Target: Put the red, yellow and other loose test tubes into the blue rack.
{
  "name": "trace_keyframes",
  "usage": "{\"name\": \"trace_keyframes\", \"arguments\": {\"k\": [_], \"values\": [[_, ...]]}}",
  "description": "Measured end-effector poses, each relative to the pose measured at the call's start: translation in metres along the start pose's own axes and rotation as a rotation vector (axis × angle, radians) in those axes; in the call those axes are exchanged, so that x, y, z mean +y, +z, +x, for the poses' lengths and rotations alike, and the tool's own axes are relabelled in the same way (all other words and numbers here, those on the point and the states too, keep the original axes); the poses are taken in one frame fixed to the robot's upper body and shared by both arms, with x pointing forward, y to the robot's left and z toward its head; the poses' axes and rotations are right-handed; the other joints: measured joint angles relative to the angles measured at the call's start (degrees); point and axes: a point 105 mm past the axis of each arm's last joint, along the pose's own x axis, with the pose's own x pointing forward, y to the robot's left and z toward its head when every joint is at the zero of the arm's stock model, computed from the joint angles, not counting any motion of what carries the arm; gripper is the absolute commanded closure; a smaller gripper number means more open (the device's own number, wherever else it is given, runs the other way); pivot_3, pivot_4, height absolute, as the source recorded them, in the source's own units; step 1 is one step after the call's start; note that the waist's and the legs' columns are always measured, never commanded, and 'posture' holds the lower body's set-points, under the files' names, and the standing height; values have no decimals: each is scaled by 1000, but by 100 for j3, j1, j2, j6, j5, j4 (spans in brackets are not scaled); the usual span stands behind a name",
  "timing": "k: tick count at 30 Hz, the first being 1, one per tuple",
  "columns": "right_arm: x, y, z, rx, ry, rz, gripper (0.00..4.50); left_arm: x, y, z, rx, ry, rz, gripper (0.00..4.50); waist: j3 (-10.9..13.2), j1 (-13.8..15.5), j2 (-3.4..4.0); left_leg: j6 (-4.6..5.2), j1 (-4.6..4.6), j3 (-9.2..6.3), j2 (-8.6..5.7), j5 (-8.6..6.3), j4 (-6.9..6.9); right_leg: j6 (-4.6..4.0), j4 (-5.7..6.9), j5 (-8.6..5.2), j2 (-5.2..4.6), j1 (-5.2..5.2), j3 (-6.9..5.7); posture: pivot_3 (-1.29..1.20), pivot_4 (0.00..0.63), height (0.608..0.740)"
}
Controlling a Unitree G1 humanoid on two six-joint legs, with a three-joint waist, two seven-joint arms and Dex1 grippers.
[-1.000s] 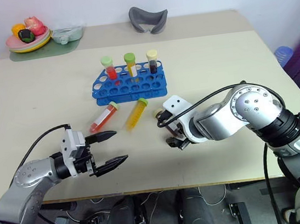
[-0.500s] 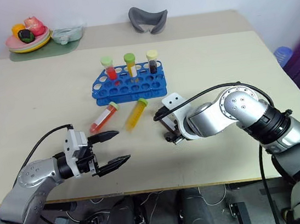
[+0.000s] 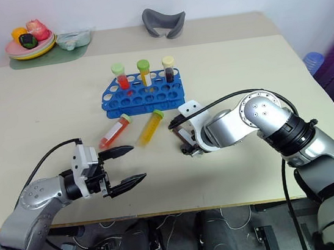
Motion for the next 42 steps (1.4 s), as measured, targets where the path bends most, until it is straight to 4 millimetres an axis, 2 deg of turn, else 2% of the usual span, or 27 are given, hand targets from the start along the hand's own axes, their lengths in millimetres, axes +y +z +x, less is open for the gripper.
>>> {"name": "trace_keyframes", "arguments": {"k": [4,16,19,21,24,27,29,31,33,37,42], "values": [[-2,0,0,-1,-14,1,3268,0,0,0,1,0,-1,0,0,-8,1,0,0,0,1,0,-1,-1,0,0,2,-2,0,0,150,669],[-1,1,-1,-4,-16,-13,3268,2,3,1,-4,1,10,0,0,-3,1,0,-1,1,1,0,-1,0,0,0,1,-3,0,0,150,669],[7,6,-6,-50,3,-98,3268,4,3,1,-4,18,12,0,6,-1,10,0,-3,2,2,0,-2,-1,0,0,1,-7,1,0,150,669],[16,19,-16,-172,14,-184,3268,10,5,-2,-14,63,15,0,8,4,13,1,-5,1,2,0,-5,0,-3,0,0,-8,1,0,150,669],[24,61,-50,-533,54,-267,3268,30,11,-16,-43,192,16,0,9,21,15,1,-6,1,2,0,-10,1,-10,0,1,-7,0,0,150,669],[27,84,-72,-776,119,-315,3268,46,9,-28,-50,293,3,0,4,36,6,1,-2,-2,1,-1,-10,2,-19,0,1,4,-8,0,150,669],[32,89,-70,-874,219,-306,3268,51,7,-32,-58,326,-10,0,1,29,2,0,-2,-1,1,0,-11,2,-19,0,3,4,-9,0,150,669],[33,104,-62,-1011,256,-248,3268,56,9,-32,-73,346,-11,0,3,18,4,-6,-1,-1,1,3,-12,1,-12,0,4,-1,-10,0,150,669],[21,120,-46,-1128,182,-165,3268,58,16,-28,-107,356,-2,0,3,15,4,-8,-3,2,1,5,-10,1,-9,0,4,-3,-10,0,150,669],[5,132,-25,-1276,55,-71,3268,60,19,-26,-140,386,-16,0,5,20,7,-7,-18,3,1,5,-7,1,-6,0,3,-15,-10,0,150,669],[3,134,-18,-1374,16,-63,3268,53,29,-17,-178,384,-10,0,5,13,7,-7,-20,0,1,5,-5,1,-4,0,4,-16,-10,0,150,669]]}}
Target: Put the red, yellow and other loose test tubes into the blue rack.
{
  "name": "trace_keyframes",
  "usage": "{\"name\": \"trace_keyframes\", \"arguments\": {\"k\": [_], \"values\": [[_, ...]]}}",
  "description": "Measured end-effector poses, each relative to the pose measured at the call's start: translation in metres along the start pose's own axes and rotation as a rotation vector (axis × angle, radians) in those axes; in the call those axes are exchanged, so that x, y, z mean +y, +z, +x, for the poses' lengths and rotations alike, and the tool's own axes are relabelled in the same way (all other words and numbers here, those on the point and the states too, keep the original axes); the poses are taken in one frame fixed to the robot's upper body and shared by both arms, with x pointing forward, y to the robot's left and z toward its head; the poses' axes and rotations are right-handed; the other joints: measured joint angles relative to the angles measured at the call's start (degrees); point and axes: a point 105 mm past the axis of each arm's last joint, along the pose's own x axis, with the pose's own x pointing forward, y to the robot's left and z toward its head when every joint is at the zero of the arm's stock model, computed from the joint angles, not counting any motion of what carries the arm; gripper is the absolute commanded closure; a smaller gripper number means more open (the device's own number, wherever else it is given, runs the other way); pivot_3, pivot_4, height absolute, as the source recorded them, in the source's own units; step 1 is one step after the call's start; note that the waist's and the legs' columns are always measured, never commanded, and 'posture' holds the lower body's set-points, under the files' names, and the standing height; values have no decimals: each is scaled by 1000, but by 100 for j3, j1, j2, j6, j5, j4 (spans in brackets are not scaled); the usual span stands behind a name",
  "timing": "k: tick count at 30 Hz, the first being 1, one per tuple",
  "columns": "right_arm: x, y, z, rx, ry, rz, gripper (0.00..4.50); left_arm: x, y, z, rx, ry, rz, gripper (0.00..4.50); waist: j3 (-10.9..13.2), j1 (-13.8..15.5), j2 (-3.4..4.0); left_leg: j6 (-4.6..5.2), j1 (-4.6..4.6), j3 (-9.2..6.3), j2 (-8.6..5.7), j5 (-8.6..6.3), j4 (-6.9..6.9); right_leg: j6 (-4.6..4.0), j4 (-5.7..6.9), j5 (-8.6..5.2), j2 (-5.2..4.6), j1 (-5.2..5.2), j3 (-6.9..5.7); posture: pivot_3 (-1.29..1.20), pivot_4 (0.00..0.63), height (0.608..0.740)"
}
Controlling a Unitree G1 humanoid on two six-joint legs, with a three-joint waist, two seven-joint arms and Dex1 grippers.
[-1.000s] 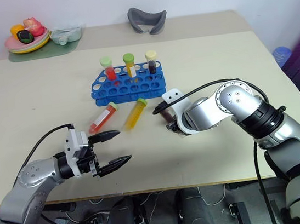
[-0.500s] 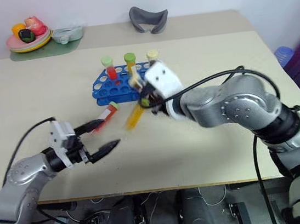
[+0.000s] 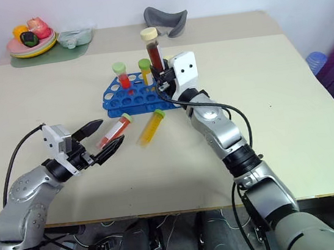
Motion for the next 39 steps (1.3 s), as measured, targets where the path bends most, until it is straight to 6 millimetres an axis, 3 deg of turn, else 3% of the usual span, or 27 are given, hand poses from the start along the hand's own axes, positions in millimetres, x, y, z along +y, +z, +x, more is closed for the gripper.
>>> {"name": "trace_keyframes", "arguments": {"k": [12,39], "values": [[-19,-52,-19,73,-107,-31,3268,-2,5,7,-21,1,-20,0,1,-19,1,0,0,-1,0,0,4,0,5,0,0,0,0,0,150,669],[-18,-71,-16,70,-134,-18,3268,-2,10,9,-40,-13,-19,0,1,-25,2,-1,0,-1,0,0,8,-1,11,-1,1,0,0,0,150,669]]}}
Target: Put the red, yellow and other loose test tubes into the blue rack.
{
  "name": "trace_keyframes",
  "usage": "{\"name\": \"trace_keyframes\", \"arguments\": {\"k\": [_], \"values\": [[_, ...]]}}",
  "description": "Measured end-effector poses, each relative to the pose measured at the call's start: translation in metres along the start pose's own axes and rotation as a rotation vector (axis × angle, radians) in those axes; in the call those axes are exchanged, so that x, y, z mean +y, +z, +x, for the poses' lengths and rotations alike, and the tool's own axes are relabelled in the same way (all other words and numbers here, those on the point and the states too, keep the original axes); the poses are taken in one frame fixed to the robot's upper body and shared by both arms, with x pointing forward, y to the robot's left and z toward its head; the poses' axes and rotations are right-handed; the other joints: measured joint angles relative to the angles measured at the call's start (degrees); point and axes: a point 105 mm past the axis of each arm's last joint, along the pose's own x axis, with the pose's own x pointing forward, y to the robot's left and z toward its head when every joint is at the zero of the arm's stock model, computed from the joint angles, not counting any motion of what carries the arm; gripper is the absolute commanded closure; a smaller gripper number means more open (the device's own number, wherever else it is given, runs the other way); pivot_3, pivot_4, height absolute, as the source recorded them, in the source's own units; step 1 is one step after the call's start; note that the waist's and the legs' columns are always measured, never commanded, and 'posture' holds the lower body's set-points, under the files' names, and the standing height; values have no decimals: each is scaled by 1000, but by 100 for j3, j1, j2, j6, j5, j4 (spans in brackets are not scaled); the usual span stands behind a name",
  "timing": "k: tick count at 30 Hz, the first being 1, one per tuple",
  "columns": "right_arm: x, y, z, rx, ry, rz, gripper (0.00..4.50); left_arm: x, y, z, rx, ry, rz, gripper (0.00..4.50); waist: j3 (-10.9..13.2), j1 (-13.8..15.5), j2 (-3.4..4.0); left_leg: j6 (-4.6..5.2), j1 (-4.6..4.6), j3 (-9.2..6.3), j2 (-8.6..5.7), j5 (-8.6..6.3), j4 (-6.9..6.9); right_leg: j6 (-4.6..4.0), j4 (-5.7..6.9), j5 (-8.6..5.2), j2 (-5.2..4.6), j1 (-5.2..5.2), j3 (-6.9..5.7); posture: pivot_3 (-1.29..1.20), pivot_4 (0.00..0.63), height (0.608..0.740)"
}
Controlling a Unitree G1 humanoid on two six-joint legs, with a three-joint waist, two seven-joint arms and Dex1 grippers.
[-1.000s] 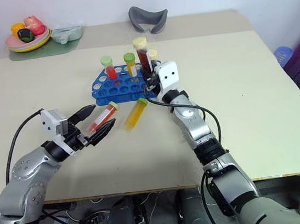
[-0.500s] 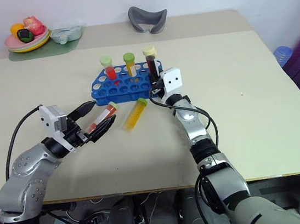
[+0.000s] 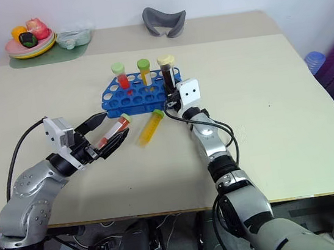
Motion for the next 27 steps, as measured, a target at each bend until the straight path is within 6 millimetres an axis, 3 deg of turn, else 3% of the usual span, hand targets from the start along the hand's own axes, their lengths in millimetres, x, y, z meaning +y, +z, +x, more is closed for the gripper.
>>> {"name": "trace_keyframes", "arguments": {"k": [5,8,12,27], "values": [[0,0,0,-5,6,11,3268,0,0,0,0,-1,0,0,0,1,0,0,0,-1,0,0,1,0,1,0,0,0,0,0,150,669],[0,0,-1,-8,18,28,2161,0,-1,0,2,0,-2,0,0,0,0,0,0,-1,0,0,1,0,1,0,0,0,0,0,150,669],[-1,1,-1,-17,12,45,66,1,-1,0,2,1,-4,0,0,1,0,0,0,-1,0,0,1,0,1,0,0,0,0,0,150,669],[-2,8,-3,-53,13,40,66,2,-3,-1,5,-1,-8,0,0,0,0,0,0,-1,0,0,1,0,2,0,0,0,0,0,150,669]]}}
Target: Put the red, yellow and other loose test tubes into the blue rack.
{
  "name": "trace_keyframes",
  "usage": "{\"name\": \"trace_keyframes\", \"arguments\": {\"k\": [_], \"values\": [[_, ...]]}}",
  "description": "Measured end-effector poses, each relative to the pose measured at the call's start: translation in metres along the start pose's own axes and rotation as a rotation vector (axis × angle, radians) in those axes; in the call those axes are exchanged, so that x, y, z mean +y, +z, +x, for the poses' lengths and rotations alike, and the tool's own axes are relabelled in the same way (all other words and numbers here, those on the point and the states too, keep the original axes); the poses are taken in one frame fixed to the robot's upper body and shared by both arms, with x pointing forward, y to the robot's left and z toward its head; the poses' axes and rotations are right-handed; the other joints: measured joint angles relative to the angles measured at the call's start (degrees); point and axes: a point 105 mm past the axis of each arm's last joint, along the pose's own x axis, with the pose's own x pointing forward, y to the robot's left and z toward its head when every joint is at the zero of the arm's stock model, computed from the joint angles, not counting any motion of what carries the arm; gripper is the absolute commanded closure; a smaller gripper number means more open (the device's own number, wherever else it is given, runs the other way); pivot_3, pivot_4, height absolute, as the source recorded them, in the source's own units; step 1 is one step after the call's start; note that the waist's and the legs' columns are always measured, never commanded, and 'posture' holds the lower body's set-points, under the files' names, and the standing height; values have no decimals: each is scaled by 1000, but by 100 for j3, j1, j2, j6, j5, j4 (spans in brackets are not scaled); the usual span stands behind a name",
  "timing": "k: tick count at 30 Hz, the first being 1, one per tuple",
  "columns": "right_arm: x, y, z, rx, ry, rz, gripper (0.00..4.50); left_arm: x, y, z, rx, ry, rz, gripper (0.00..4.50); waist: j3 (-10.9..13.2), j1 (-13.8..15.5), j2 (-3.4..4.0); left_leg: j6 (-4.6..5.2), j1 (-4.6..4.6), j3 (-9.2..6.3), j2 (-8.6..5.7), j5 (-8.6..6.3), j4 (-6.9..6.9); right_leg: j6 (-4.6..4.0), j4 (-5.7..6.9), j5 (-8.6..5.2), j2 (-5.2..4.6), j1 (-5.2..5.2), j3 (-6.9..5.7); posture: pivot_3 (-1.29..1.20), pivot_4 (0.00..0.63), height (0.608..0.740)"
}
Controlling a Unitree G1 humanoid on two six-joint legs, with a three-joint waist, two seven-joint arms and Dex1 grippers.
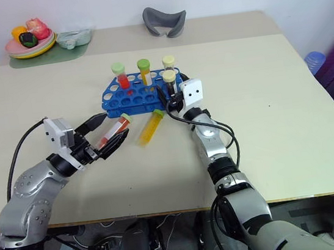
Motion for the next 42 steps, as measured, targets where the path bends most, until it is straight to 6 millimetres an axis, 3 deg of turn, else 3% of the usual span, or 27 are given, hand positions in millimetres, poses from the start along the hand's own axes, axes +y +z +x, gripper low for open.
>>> {"name": "trace_keyframes", "arguments": {"k": [6,11,17,19,21,25,27,31,33,37,42], "values": [[-4,5,0,-16,-7,-12,66,0,0,0,-1,0,2,0,0,1,1,0,0,0,0,0,0,0,0,0,0,0,0,0,150,669],[-10,36,-2,-126,0,-55,66,0,-3,-2,8,4,-3,0,1,8,1,0,0,-2,0,0,0,0,0,0,0,0,0,0,150,669],[-31,85,-21,-216,31,-139,66,2,-5,-7,27,27,0,0,2,23,4,0,0,-5,0,0,1,0,0,0,-1,1,1,0,150,669],[-37,107,-32,-208,105,-159,66,5,-4,-7,40,44,5,0,2,31,4,0,1,-8,0,0,0,0,-1,0,-1,4,0,0,150,669],[-34,115,-47,-137,225,-179,66,9,-4,-7,69,62,13,0,2,46,3,1,5,-10,-1,0,0,-1,-4,0,0,9,0,0,150,669],[-17,93,-89,127,473,-193,66,16,-7,5,199,80,69,0,0,53,0,2,15,-18,-7,-2,-3,0,-13,-1,-1,27,-5,0,150,669],[-11,84,-105,207,531,-200,66,13,-2,27,242,71,66,0,1,74,-2,3,16,-23,-8,-1,-1,1,-13,0,-2,32,-6,0,150,669],[-1,83,-114,236,573,-198,66,-9,22,71,304,21,123,0,2,49,-8,2,20,-33,-13,-1,-3,3,-14,-1,3,35,-6,0,150,669],[-1,82,-115,248,568,-197,66,-15,20,82,399,23,123,0,1,38,-8,-3,27,-54,-22,2,-6,2,-12,-2,11,35,1,0,150,669],[1,82,-118,292,587,-204,66,-21,1,82,759,29,126,0,7,47,-13,-7,25,-61,-29,5,-8,4,-9,-3,7,33,5,0,150,669],[2,81,-125,353,641,-204,66,-23,-9,80,880,16,97,0,8,57,-14,-8,25,-65,-30,5,-8,2,-8,-5,7,33,5,0,150,669]]}}
